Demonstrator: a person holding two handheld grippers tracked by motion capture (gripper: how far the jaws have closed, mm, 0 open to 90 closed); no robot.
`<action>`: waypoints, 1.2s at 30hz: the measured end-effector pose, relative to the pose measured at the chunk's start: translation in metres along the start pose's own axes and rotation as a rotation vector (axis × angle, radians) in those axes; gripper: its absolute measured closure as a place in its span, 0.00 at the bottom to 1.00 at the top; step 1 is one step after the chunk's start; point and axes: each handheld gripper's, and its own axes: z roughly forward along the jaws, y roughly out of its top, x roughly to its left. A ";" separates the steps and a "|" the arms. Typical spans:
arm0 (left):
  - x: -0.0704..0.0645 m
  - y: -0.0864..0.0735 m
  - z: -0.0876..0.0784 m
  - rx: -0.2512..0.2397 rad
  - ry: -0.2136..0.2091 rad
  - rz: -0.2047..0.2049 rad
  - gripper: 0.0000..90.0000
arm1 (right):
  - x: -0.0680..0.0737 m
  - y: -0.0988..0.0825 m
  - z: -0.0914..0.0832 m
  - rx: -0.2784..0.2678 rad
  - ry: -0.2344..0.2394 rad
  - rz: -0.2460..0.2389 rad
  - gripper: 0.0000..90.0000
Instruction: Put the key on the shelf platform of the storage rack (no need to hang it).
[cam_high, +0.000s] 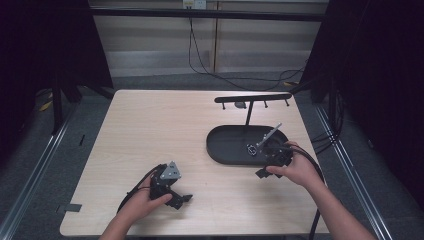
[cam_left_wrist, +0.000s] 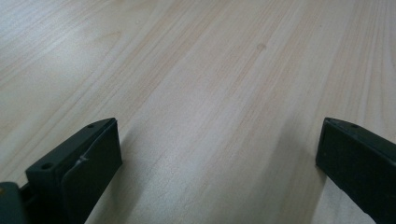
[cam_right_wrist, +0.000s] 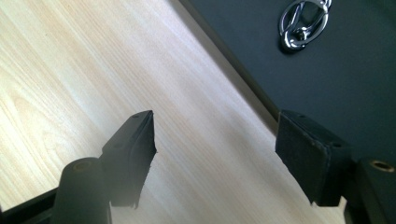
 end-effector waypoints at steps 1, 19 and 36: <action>0.000 0.000 0.000 0.000 0.000 0.000 0.00 | 0.000 -0.001 0.000 -0.002 0.002 -0.001 0.32; 0.000 0.000 0.000 0.000 0.000 0.000 0.00 | 0.000 -0.019 -0.003 -0.029 0.014 0.014 0.32; 0.000 0.000 0.000 0.000 0.000 0.000 0.00 | -0.003 -0.040 0.000 -0.021 0.018 0.037 0.32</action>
